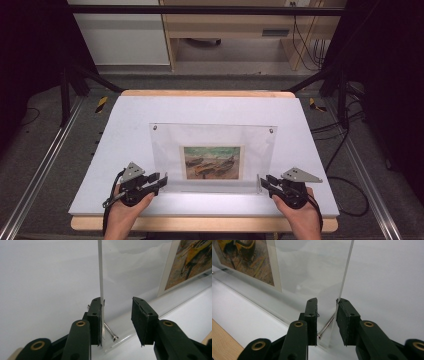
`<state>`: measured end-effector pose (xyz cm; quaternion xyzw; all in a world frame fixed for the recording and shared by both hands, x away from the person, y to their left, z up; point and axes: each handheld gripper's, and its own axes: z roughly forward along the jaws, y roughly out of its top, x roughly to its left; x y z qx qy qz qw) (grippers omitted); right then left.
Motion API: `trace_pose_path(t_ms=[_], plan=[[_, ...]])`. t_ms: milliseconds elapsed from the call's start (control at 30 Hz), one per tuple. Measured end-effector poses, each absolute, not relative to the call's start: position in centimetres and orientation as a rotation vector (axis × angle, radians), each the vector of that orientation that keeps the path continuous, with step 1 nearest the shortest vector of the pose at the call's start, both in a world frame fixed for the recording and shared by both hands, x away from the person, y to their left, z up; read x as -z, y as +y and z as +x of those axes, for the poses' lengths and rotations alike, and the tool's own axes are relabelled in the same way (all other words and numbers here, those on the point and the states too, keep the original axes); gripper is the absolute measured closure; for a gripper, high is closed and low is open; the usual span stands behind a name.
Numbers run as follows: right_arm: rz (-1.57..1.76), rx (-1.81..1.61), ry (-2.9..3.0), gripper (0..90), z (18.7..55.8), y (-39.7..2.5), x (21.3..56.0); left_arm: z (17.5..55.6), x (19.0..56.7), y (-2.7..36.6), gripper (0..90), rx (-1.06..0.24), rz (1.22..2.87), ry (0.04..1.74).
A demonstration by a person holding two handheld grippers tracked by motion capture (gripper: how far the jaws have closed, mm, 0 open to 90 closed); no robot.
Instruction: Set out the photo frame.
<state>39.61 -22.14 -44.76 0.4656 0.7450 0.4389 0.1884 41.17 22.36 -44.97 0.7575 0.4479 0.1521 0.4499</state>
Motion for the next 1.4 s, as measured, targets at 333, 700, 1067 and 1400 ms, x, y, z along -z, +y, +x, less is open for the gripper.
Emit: trace_pose_path(t_ms=[333,700,1067,1400], plan=[[1.304,-1.234,2.1,70.8,39.48,-22.19,44.88,41.02,45.03,22.29,60.4,-0.381,1.882,1.106],[1.301,-1.227,2.113,70.4,39.2,-22.19,45.04,40.8,45.1,22.14,59.4,-0.384,1.898,1.104],[1.304,-1.226,2.11,70.2,39.12,-22.14,45.08,40.72,45.11,22.09,59.2,-0.392,1.9,1.103],[1.298,-1.226,2.111,69.9,39.11,-22.13,45.11,40.7,45.12,22.05,59.0,-0.394,1.9,1.105]])
